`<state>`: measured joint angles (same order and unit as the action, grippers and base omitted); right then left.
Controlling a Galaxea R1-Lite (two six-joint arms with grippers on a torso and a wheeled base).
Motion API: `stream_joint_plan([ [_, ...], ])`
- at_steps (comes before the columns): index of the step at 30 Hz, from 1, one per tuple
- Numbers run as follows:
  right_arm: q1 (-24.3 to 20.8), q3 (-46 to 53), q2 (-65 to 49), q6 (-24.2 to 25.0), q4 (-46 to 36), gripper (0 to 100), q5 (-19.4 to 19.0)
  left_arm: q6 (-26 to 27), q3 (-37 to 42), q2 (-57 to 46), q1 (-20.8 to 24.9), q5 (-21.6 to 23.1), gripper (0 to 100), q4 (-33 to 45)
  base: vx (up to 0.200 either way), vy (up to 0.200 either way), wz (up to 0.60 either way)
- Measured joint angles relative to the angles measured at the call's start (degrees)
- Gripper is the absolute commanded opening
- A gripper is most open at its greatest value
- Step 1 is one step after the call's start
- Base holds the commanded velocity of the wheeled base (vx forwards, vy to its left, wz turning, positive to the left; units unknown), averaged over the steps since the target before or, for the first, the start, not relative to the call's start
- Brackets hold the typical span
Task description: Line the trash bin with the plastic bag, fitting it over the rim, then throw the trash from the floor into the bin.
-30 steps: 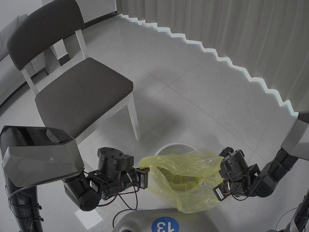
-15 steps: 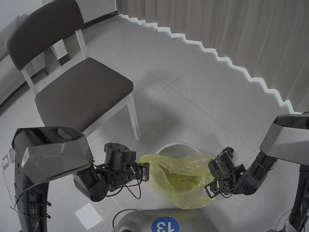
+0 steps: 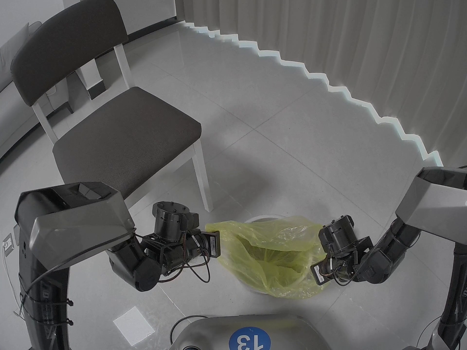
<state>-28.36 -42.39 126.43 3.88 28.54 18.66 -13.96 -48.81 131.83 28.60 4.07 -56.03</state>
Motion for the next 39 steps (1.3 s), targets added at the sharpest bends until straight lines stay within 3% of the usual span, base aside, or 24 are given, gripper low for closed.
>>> stream_joint_plan([
  [18, 1.9, 14.5, -10.6, -1.9, -1.5, 0, -0.4, -2.4, 14.6, -10.3, 2.5, 3.1, 0, 0.8, 0.0, 0.0, 0.0],
  [30, 0.0, 14.6, -5.1, -1.5, 4.4, 0, -0.5, -0.1, 13.0, -7.0, 2.4, 3.0, 0, 0.8, 0.0, 0.0, 0.0],
  [39, 0.7, 9.3, 2.0, -3.9, 6.2, 0, -1.8, 2.4, 7.3, -1.3, 0.4, 3.0, 0, 2.4, 0.0, 0.0, 0.0],
])
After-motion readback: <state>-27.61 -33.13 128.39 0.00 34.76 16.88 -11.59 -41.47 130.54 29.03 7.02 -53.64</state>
